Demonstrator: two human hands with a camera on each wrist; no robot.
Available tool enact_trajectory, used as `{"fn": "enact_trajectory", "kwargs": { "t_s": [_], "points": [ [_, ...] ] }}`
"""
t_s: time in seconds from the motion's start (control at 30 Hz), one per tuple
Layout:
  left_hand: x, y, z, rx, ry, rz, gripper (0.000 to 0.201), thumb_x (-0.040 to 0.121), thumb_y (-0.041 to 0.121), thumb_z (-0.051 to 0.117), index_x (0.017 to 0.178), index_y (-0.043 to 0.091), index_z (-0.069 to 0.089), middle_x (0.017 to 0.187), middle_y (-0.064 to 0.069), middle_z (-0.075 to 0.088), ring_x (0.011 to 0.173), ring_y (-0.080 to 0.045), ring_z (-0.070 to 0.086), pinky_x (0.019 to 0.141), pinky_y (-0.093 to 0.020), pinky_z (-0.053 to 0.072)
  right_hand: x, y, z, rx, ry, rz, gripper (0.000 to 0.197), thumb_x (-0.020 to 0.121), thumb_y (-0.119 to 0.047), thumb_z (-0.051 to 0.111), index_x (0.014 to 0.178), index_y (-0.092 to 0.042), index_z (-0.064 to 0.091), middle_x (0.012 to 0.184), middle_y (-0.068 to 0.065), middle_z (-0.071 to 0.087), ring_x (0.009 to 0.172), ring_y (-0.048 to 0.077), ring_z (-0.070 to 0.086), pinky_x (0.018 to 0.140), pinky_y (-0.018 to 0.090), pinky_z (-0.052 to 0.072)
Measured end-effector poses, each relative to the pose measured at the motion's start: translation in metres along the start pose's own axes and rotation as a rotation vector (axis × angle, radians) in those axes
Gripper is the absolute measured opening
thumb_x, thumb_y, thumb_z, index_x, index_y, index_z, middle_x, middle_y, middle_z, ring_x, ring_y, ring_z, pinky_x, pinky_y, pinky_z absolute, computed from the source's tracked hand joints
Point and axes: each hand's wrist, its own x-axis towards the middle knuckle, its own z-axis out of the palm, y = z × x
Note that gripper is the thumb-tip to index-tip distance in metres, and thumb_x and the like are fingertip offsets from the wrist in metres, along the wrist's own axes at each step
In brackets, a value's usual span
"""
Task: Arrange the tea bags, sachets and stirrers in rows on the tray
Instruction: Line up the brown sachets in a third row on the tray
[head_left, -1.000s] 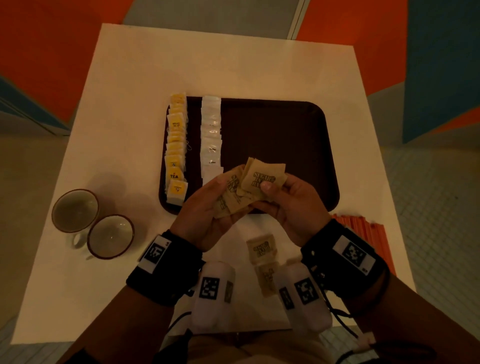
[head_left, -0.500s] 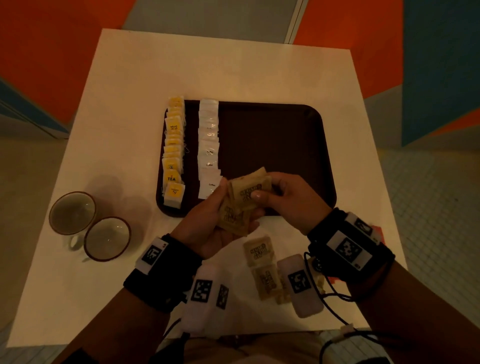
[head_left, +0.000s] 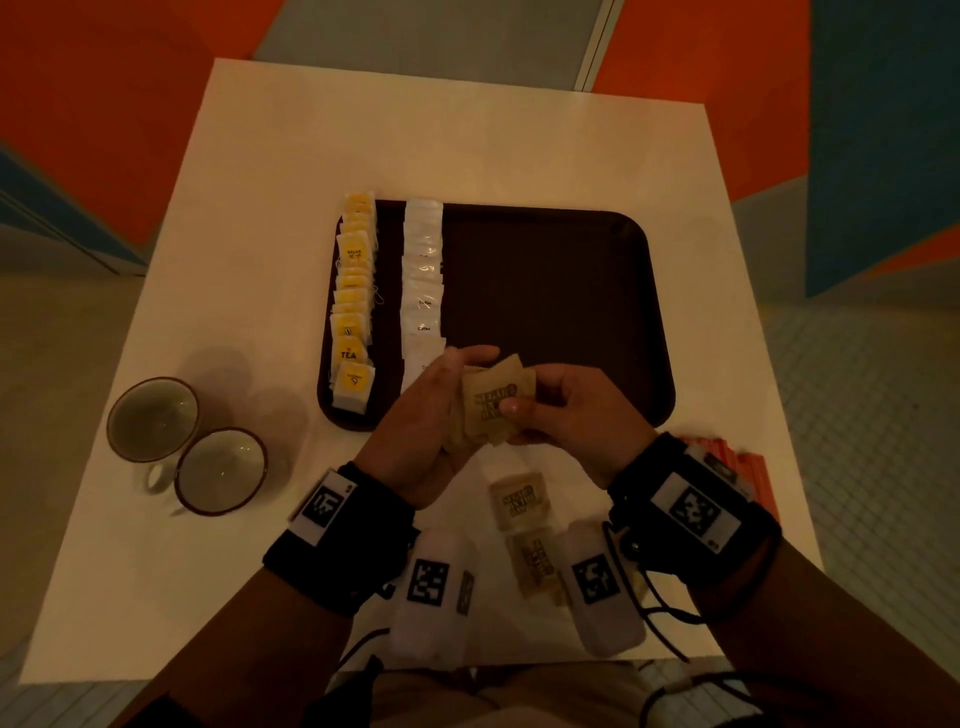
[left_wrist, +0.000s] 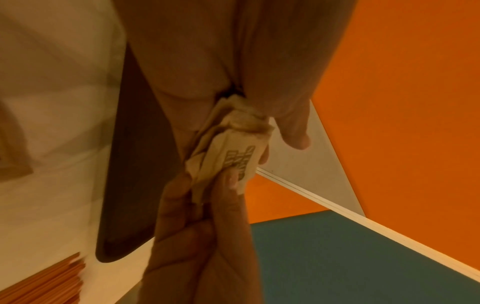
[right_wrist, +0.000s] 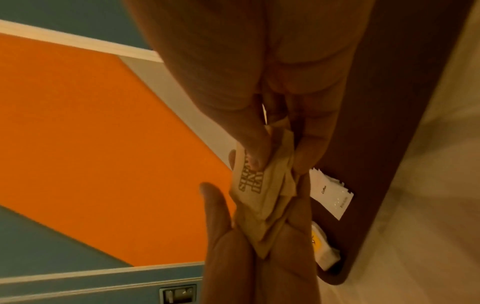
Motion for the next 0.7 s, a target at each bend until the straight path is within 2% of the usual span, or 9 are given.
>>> {"fn": "enact_trajectory", "kwargs": {
  "t_s": [0.1, 0.17, 0.23, 0.33, 0.47, 0.57, 0.7],
  "points": [
    [0.002, -0.002, 0.0, -0.04, 0.066, 0.06, 0.027, 0.097, 0.032, 0.032, 0.104, 0.019, 0.055, 0.097, -0.008, 0.064, 0.083, -0.019, 0.064, 0.066, -0.03, 0.055, 0.001, 0.001, 0.004, 0.05, 0.038, -0.02, 0.016, 0.084, -0.003, 0.06, 0.1, -0.004, 0.063, 0.099, 0.014, 0.068, 0.086, 0.022, 0.068, 0.07, 0.029, 0.059],
    [0.003, -0.002, -0.003, -0.106, 0.082, 0.075, 0.026, 0.098, 0.029, 0.032, 0.105, 0.017, 0.053, 0.1, -0.011, 0.066, 0.089, -0.023, 0.065, 0.073, -0.035, 0.056, 0.001, 0.003, 0.003, 0.202, 0.041, 0.02, 0.016, 0.086, -0.003, 0.058, 0.101, -0.004, 0.063, 0.1, 0.013, 0.068, 0.087, 0.021, 0.068, 0.068, 0.029, 0.059],
    [0.004, 0.0, -0.006, -0.196, 0.085, 0.097, 0.026, 0.097, 0.027, 0.032, 0.103, 0.016, 0.054, 0.097, -0.009, 0.069, 0.088, -0.023, 0.068, 0.073, -0.036, 0.057, 0.002, 0.004, 0.001, 0.384, 0.023, 0.088, 0.018, 0.089, -0.004, 0.053, 0.105, -0.004, 0.062, 0.102, 0.013, 0.067, 0.089, 0.021, 0.067, 0.067, 0.027, 0.059],
    [0.005, 0.003, -0.007, -0.255, 0.051, 0.117, 0.026, 0.094, 0.03, 0.034, 0.103, 0.016, 0.054, 0.097, -0.008, 0.069, 0.088, -0.022, 0.068, 0.073, -0.035, 0.059, 0.0, 0.005, -0.002, 0.489, -0.015, 0.122, 0.021, 0.091, -0.005, 0.048, 0.108, -0.005, 0.061, 0.102, 0.012, 0.067, 0.088, 0.02, 0.067, 0.068, 0.026, 0.059],
    [0.006, 0.003, -0.004, -0.187, 0.063, 0.12, 0.028, 0.097, 0.031, 0.031, 0.105, 0.017, 0.054, 0.1, -0.009, 0.067, 0.089, -0.022, 0.067, 0.076, -0.034, 0.057, 0.001, 0.006, 0.002, 0.494, -0.015, 0.093, 0.019, 0.091, -0.004, 0.049, 0.103, -0.007, 0.063, 0.1, 0.01, 0.068, 0.086, 0.017, 0.068, 0.068, 0.025, 0.059],
    [0.008, 0.004, -0.005, -0.207, 0.074, 0.131, 0.031, 0.089, 0.041, 0.036, 0.101, 0.02, 0.056, 0.092, -0.004, 0.069, 0.086, -0.018, 0.067, 0.076, -0.033, 0.056, 0.002, 0.003, -0.001, 0.566, -0.026, 0.087, 0.021, 0.091, -0.005, 0.047, 0.107, -0.006, 0.061, 0.101, 0.01, 0.067, 0.087, 0.017, 0.067, 0.066, 0.024, 0.058],
    [0.011, 0.005, -0.012, -0.21, 0.116, 0.152, 0.044, 0.093, 0.05, 0.025, 0.096, 0.021, 0.059, 0.087, -0.002, 0.071, 0.085, -0.017, 0.068, 0.075, -0.036, 0.056, -0.002, 0.001, -0.005, 0.579, -0.088, 0.086, 0.022, 0.091, -0.005, 0.045, 0.106, -0.009, 0.061, 0.098, 0.007, 0.069, 0.084, 0.015, 0.069, 0.068, 0.024, 0.058]
  ]
}}
